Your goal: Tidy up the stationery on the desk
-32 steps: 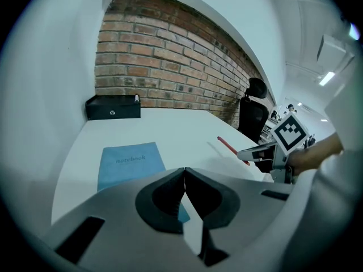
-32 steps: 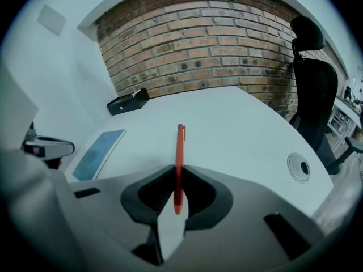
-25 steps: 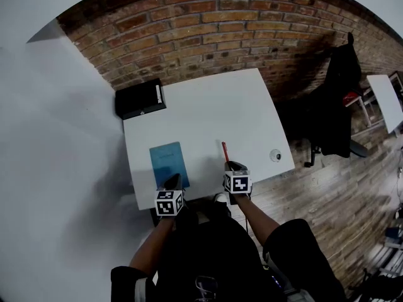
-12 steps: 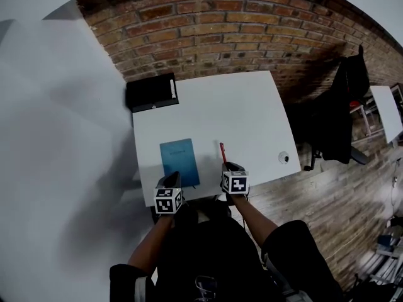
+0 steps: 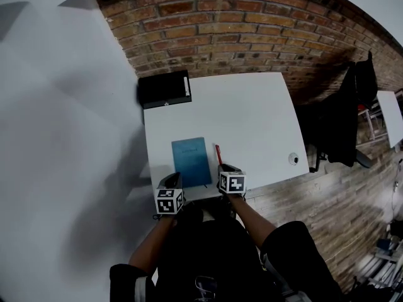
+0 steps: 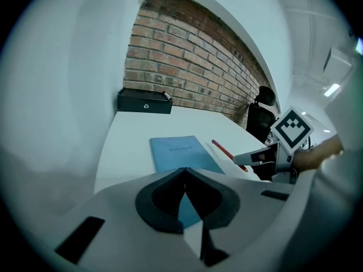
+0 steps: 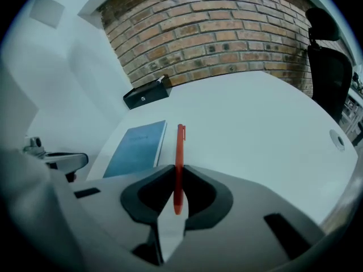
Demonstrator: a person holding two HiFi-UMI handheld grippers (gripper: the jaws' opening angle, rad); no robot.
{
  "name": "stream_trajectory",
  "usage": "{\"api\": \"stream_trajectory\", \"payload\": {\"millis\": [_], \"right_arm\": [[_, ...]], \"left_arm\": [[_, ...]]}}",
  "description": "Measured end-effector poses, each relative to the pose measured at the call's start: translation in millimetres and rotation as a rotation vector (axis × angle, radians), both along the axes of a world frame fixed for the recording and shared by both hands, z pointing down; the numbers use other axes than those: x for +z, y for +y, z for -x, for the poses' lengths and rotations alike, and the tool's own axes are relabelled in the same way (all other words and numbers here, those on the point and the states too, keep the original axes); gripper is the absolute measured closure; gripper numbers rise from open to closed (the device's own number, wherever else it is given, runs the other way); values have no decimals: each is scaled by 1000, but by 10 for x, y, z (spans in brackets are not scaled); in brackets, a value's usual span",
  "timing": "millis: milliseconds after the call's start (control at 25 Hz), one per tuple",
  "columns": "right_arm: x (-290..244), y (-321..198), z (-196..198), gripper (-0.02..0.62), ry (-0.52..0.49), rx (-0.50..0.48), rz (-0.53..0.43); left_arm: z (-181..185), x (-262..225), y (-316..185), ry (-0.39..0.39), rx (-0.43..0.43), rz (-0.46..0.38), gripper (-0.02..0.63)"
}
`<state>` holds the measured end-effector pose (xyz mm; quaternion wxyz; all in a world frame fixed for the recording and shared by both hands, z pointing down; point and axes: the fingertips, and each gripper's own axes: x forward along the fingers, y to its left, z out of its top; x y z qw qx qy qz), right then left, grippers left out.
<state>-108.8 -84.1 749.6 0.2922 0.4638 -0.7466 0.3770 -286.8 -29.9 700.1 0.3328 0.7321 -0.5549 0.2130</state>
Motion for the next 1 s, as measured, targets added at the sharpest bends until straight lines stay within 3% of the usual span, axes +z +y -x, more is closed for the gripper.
{"api": "stream_trajectory", "payload": {"millis": [360, 1000], "right_arm": [[101, 75, 318, 532, -60, -10, 67], [186, 139, 438, 532, -167, -76, 169]], "left_arm": [[169, 79, 9, 1, -3, 14, 591], [196, 159, 76, 2, -17, 45, 591]]}}
